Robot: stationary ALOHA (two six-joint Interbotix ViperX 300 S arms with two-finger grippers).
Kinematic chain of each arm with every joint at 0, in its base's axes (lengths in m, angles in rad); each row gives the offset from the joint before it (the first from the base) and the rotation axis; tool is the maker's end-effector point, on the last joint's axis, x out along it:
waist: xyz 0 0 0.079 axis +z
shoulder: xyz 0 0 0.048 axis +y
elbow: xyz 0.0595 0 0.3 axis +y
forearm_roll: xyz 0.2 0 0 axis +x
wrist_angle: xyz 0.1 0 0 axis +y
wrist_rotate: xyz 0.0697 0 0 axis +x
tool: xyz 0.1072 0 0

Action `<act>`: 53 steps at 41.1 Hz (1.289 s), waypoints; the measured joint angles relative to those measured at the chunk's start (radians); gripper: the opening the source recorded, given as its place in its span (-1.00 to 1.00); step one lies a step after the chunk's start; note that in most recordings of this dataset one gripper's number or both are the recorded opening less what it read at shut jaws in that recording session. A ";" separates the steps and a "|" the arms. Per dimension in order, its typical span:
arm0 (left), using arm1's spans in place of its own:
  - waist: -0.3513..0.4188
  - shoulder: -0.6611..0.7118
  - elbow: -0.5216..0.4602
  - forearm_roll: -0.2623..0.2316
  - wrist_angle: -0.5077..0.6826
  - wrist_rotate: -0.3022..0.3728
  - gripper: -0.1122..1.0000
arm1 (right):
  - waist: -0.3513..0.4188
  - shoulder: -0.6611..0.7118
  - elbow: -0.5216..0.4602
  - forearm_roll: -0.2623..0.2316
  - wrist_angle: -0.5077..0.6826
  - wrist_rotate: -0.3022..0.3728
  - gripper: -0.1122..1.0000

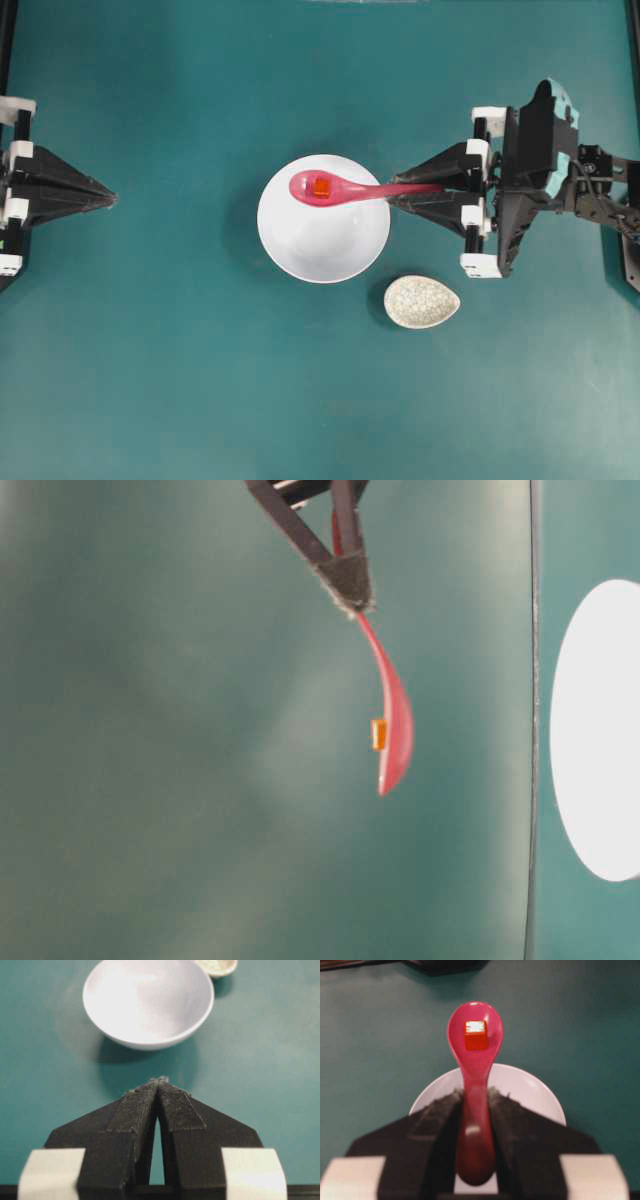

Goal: Grip the spoon and scoop the red block from the bowl with right arm.
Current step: 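Raise the spoon carrying the red cube above the bowl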

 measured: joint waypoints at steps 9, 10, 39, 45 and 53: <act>0.002 0.000 -0.002 0.000 0.008 0.000 -0.80 | 0.000 -0.002 0.000 0.000 0.002 0.000 -0.37; 0.002 -0.002 0.000 0.000 0.006 0.002 -0.80 | 0.000 -0.002 0.000 0.000 0.002 0.000 -0.37; -0.041 -0.002 0.000 0.000 0.006 -0.006 -0.80 | -0.002 -0.002 0.000 0.000 0.002 0.000 -0.37; -0.043 -0.002 -0.002 0.000 0.006 -0.005 -0.80 | 0.000 -0.002 0.000 0.000 0.002 0.000 -0.37; -0.043 -0.002 0.000 0.000 0.002 -0.009 -0.80 | -0.002 0.000 0.000 0.000 0.002 0.003 -0.37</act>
